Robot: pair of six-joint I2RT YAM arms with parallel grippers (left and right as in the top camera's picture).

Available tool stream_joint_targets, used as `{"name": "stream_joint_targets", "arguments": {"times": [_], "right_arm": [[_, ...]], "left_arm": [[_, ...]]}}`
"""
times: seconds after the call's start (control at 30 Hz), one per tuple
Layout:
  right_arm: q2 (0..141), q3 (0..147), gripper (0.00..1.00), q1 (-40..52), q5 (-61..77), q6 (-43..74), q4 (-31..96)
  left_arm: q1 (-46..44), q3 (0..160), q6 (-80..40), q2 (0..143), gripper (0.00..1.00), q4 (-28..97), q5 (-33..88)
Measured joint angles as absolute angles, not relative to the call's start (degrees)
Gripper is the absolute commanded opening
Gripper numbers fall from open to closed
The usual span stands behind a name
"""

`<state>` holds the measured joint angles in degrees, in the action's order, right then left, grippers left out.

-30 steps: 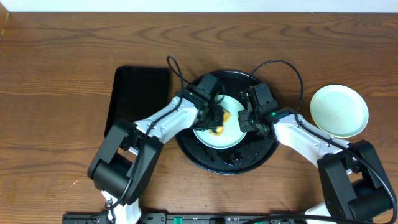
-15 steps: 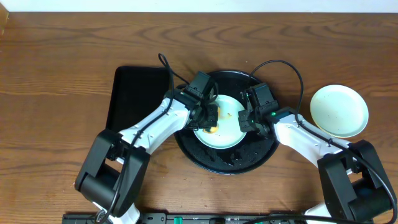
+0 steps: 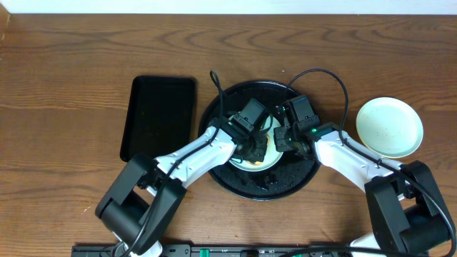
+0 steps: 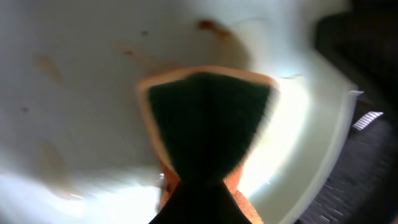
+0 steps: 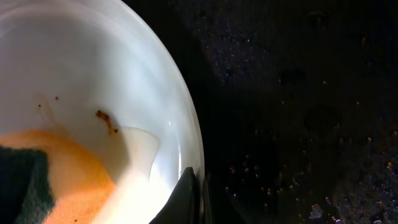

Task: Clean dirty plates on tray and stack at the side
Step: 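Scrub the light-blue plate with the sponge while right gripper holds it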

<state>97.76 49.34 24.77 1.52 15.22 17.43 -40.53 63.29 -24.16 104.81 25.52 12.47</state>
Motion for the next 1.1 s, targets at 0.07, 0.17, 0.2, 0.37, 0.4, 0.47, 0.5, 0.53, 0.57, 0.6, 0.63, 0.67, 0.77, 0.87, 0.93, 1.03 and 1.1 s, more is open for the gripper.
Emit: {"name": "stream_joint_targets", "arguments": {"times": [0.07,0.17,0.2,0.37,0.4,0.47,0.5,0.53,0.57,0.6,0.63,0.67,0.77,0.87,0.93,1.03,1.1], "right_arm": [[97.76,49.34,0.01,24.77,1.52,15.22,17.54],[97.76,49.39,0.01,24.77,1.52,15.22,17.8],[97.73,49.43,0.01,24.77,1.52,15.22,17.89],[97.71,49.45,0.01,24.77,1.54,15.22,18.0],[97.71,49.45,0.01,24.77,1.54,15.22,18.0],[97.69,49.45,0.01,24.77,1.54,15.22,18.02],[97.69,49.45,0.01,24.77,1.54,15.22,18.02],[97.69,49.45,0.01,24.77,1.54,15.22,18.02],[97.69,49.45,0.01,24.77,1.54,15.22,18.02],[97.69,49.45,0.01,24.77,1.54,15.22,18.02],[97.69,49.45,0.01,24.77,1.54,15.22,18.04],[97.69,49.45,0.01,24.77,1.54,15.22,18.02],[97.69,49.45,0.01,24.77,1.54,15.22,18.02],[97.65,49.45,0.01,24.8,1.63,15.22,18.15],[97.65,49.45,0.01,24.84,1.65,15.22,18.17],[97.65,49.45,0.01,24.88,1.63,15.22,18.17],[97.65,49.45,0.01,24.93,1.61,15.22,18.17]], "left_arm": [[-40.45,63.29,-24.18,105.78,0.08,25.5,10.98],[-40.05,63.31,-24.18,105.97,0.08,25.54,9.04],[-39.66,63.33,-24.16,105.97,0.07,25.52,8.34],[-35.59,63.72,-24.18,105.97,0.07,25.69,4.99],[-34.28,63.81,-24.18,105.95,0.07,25.71,4.16],[-32.67,63.88,-24.16,105.78,0.07,25.76,3.42],[-31.94,63.88,-24.18,105.6,0.07,25.85,3.53],[-31.44,63.88,-24.12,105.34,0.07,25.98,4.01],[-31.11,63.88,-23.79,105.12,0.07,26.0,5.26],[-30.96,63.88,-23.2,104.95,0.07,25.91,7.16],[-30.96,63.88,-22.41,104.79,0.08,25.74,9.67],[-31.0,63.88,-21.93,104.77,0.08,25.63,11.79],[-31.83,63.88,-20.69,104.66,0.08,25.19,17.91],[-33.3,63.88,-20.34,104.66,0.07,23.49,21.17],[-34.46,63.88,-20.01,104.66,0.07,21.54,22.44],[-35.81,63.9,-19.57,104.66,0.07,18.79,22.94],[-36.29,63.9,-19.49,104.71,0.07,17.06,23.03]]}}
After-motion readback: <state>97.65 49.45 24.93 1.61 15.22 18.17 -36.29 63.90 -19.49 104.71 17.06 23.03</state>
